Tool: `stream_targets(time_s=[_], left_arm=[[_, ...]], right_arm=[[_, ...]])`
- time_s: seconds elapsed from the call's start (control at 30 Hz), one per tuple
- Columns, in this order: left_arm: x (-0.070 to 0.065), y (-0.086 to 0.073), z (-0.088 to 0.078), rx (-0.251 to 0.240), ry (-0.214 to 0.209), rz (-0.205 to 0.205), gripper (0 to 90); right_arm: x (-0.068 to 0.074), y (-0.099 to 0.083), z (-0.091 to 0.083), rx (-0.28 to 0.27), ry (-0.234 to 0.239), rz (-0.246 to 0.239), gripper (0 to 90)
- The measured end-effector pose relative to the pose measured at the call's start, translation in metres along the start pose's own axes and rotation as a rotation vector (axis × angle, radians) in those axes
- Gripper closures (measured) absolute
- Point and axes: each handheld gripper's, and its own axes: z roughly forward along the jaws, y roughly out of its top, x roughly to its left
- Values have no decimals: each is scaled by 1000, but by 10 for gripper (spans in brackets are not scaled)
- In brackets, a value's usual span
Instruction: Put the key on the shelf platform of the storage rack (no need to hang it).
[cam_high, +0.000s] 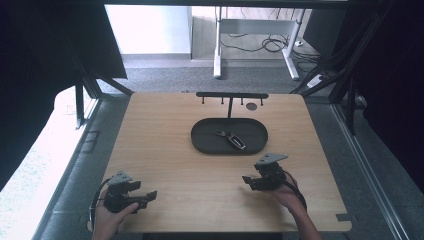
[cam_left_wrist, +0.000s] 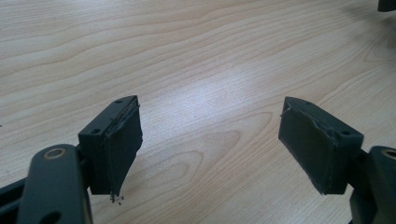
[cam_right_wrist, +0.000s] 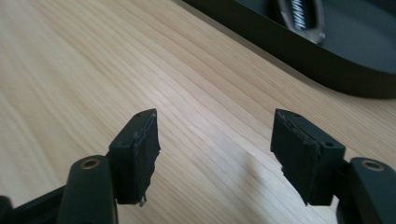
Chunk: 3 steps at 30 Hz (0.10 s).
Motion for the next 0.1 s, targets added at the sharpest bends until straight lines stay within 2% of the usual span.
stream_targets(time_s=[0.1], left_arm=[[0,0,0,0,0,-1,217]], right_arm=[[-3,-3,-1,2,-15,6,312]])
